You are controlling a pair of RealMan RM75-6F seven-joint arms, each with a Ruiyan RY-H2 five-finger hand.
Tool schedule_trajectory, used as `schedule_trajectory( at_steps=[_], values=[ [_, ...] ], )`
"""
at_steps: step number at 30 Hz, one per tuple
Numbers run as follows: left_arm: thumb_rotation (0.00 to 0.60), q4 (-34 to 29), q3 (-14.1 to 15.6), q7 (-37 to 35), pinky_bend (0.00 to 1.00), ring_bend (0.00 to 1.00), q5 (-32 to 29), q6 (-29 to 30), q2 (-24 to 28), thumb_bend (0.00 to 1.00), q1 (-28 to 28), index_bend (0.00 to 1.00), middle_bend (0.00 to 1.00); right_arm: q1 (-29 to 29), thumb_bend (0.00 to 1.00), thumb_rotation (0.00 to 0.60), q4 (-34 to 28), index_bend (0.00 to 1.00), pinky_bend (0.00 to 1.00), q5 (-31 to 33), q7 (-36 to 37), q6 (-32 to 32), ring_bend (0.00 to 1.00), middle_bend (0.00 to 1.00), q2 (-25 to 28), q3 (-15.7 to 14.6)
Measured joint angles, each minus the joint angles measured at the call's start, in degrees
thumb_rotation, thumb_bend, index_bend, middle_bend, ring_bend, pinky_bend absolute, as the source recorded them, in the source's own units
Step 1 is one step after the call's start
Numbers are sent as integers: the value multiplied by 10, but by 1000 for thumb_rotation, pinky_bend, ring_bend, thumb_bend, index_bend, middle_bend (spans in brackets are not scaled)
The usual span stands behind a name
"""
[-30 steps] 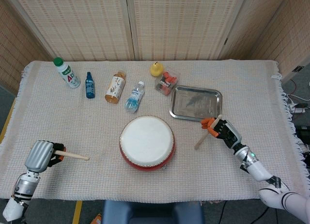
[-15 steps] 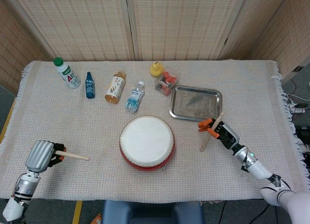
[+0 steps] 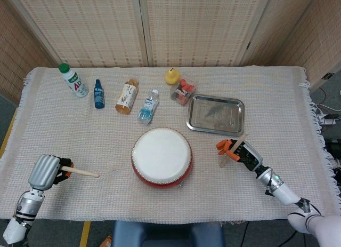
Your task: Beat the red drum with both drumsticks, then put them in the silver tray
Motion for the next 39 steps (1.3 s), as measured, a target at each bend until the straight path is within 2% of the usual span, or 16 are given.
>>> schedule_trajectory(
  at_steps=[14,26,31,34,38,39],
  values=[
    [600,1,1,3,1000,1000,0,-4,-2,980,-2,996,1000,4,227,494,4,738,428,3,-31,-34,389,463,-17,-19],
    [600,7,2,-3,1000,1000,-2,-6,-5,982,0,995,1000,12,227,494,4,867,483,4,-66,-54,455,531,-31,-28],
    [600,10,3,-6,1000,1000,-1,-6,-6,981,0,995,1000,17,226,494,1,943,517,3,-81,-59,521,587,-34,-30],
    [600,12,3,-8,1000,1000,-1,-6,-7,981,0,995,1000,21,225,500,-2,991,563,2,-94,-62,600,656,-36,-31],
    [600,15,5,-9,1000,1000,-1,-7,-8,981,1,996,1000,27,223,584,-12,1000,661,4,-113,-68,728,769,-38,-29],
    [600,16,5,-10,1000,1000,-1,-7,-8,981,1,995,1000,28,259,600,-13,1000,701,5,-118,-70,769,804,-39,-27]
  ],
)
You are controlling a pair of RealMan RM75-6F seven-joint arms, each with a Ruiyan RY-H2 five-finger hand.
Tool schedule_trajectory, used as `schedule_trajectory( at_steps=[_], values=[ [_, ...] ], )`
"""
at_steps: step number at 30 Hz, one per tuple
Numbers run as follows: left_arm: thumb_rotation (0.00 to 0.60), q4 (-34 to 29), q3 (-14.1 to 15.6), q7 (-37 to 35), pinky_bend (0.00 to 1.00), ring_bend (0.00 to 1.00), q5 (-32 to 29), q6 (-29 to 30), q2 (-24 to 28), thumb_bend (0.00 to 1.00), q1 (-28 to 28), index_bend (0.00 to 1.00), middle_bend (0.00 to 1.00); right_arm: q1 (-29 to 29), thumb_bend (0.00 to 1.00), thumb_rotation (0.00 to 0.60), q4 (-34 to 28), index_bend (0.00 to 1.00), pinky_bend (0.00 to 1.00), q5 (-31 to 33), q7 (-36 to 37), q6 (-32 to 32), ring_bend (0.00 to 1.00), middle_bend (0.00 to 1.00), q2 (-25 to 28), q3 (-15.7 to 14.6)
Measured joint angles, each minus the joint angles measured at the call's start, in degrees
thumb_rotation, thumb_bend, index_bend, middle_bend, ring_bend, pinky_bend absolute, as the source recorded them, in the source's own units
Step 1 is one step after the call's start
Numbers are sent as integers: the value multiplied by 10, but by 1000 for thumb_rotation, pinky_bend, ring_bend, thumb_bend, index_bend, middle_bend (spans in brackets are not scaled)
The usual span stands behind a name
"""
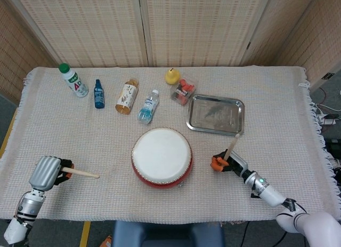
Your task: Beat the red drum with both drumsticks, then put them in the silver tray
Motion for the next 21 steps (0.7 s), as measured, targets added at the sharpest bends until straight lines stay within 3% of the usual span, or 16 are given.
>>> schedule_trajectory(
  at_steps=[2,4,7,13,17,21],
  values=[
    [600,2,0,-2,1000,1000,-1,0,0,981,1,996,1000,1,408,600,-2,1000,769,2,-14,-3,829,852,-1,2],
    [600,4,1,-4,1000,1000,-2,-1,-1,981,2,994,1000,3,639,600,-6,1000,853,6,-33,-7,897,902,-3,5],
    [600,7,1,-9,1000,1000,-4,-2,-1,981,3,993,1000,4,830,600,-11,1000,969,11,-65,-10,983,952,-7,10],
    [600,11,1,-12,1000,1000,-2,-3,0,981,2,993,1000,10,981,600,-30,1000,1000,13,-128,-12,1000,972,-6,16],
    [600,12,1,-9,1000,1000,-1,-10,0,984,-4,996,1000,18,999,600,-56,1000,1000,14,-190,-22,1000,972,8,20],
    [600,10,2,4,1000,1000,5,-19,2,985,-12,1000,1000,31,1000,600,-115,1000,1000,23,-298,-48,1000,973,44,27]
  ],
)
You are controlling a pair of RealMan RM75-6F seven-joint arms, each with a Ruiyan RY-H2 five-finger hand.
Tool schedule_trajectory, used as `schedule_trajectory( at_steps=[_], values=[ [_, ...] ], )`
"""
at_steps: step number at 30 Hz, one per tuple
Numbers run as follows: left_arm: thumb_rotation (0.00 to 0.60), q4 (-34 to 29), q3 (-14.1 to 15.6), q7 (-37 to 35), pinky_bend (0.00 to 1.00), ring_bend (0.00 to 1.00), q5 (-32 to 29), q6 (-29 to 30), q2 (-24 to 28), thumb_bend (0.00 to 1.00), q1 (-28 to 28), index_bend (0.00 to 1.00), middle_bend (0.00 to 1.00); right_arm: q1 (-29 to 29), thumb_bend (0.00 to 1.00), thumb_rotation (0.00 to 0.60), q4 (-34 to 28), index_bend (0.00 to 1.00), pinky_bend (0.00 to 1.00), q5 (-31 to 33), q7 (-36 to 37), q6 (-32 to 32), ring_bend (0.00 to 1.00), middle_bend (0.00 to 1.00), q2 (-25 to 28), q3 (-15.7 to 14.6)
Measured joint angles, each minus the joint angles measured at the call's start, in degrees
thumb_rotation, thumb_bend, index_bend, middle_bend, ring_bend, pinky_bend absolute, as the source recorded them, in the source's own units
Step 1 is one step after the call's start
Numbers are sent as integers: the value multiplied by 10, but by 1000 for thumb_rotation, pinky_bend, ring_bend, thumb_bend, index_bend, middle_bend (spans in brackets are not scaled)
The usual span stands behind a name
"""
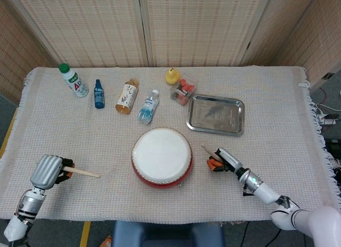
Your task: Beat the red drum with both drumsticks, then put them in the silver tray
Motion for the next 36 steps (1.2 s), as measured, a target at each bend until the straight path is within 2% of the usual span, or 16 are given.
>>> schedule_trajectory(
  at_steps=[2,8,12,18,23,28,32,36],
  values=[
    [600,-3,0,9,1000,1000,5,-4,2,985,-6,1000,1000,9,1000,600,-41,1000,1000,6,-58,-20,1000,973,26,2],
    [600,-19,-2,39,1000,1000,24,-21,9,985,-33,1000,1000,50,1000,600,-219,1000,1000,50,-281,-117,1000,973,149,18],
    [600,-37,-8,62,1000,1000,33,-32,14,985,-53,1000,1000,82,1000,600,-333,1000,1000,120,-438,-180,1000,973,233,41],
    [600,-78,-30,100,1000,1000,25,-63,21,984,-84,1000,1000,134,1000,600,-419,1000,1000,256,-607,-244,1000,973,309,76],
    [600,-119,-55,127,1000,1000,-4,-92,22,984,-111,999,1000,189,1000,600,-435,1000,1000,350,-695,-284,1000,973,330,95],
    [600,-141,-72,159,1000,1000,-31,-116,13,984,-132,999,1000,252,1000,600,-417,1000,1000,431,-768,-310,1000,973,314,97],
    [600,-146,-85,182,1000,1000,-56,-132,3,983,-148,998,1000,293,1000,600,-382,1000,1000,488,-823,-315,1000,973,272,82],
    [600,-144,-96,208,1000,1000,-80,-148,-6,983,-162,997,1000,323,1000,600,-349,1000,1000,547,-885,-305,1000,973,232,52]
  ],
)
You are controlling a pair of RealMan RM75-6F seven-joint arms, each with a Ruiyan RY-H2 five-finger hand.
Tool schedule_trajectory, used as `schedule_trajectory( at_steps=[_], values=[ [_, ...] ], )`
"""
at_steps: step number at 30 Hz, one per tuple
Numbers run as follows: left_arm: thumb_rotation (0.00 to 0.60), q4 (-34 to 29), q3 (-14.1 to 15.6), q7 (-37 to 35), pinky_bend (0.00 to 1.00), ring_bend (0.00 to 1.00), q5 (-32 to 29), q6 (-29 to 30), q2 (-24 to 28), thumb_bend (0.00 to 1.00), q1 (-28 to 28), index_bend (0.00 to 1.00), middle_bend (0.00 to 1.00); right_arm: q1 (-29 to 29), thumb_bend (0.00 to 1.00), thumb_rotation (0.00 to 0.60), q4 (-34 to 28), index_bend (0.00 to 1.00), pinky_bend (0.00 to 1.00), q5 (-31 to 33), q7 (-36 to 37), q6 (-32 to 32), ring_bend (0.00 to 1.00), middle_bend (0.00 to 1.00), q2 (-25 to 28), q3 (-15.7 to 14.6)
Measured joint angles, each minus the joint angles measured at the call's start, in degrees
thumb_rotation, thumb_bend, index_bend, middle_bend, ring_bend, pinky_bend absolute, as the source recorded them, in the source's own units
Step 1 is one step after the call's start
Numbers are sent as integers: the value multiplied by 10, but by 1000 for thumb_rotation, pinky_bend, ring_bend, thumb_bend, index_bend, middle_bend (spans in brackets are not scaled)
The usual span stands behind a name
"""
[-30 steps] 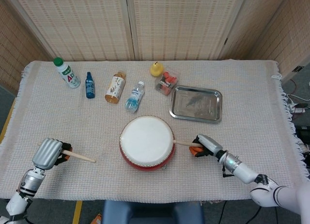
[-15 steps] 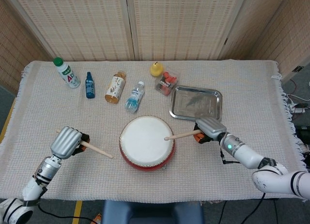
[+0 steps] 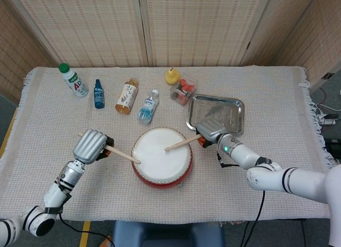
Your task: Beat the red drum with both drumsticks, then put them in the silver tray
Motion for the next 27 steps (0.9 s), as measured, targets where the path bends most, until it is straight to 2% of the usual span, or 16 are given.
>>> schedule_trajectory(
  at_steps=[3,6,12,18,21,27],
  values=[
    [600,6,-6,22,1000,1000,-19,-12,-10,983,-11,997,1000,17,1000,600,12,1000,1000,38,-45,18,1000,973,-20,-24],
    [600,17,-9,45,1000,1000,-36,-22,-25,983,-21,997,1000,28,1000,600,8,1000,1000,66,-71,48,1000,973,-28,-32],
    [600,56,-9,86,1000,1000,-68,-39,-74,983,-38,997,1000,15,1000,600,-44,1000,1000,43,-51,100,1000,973,4,0],
    [600,90,-1,126,1000,1000,-90,-55,-111,983,-54,997,1000,-13,1000,600,-80,1000,1000,-1,-19,111,1000,973,43,35],
    [600,86,-5,135,1000,1000,-97,-48,-109,983,-55,996,1000,-17,1000,600,-75,1000,1000,-4,-19,100,1000,973,41,34],
    [600,43,-22,107,1000,1000,-97,-21,-78,983,-49,995,1000,-16,1000,600,-48,1000,1000,4,-36,72,1000,973,18,18]
  ],
)
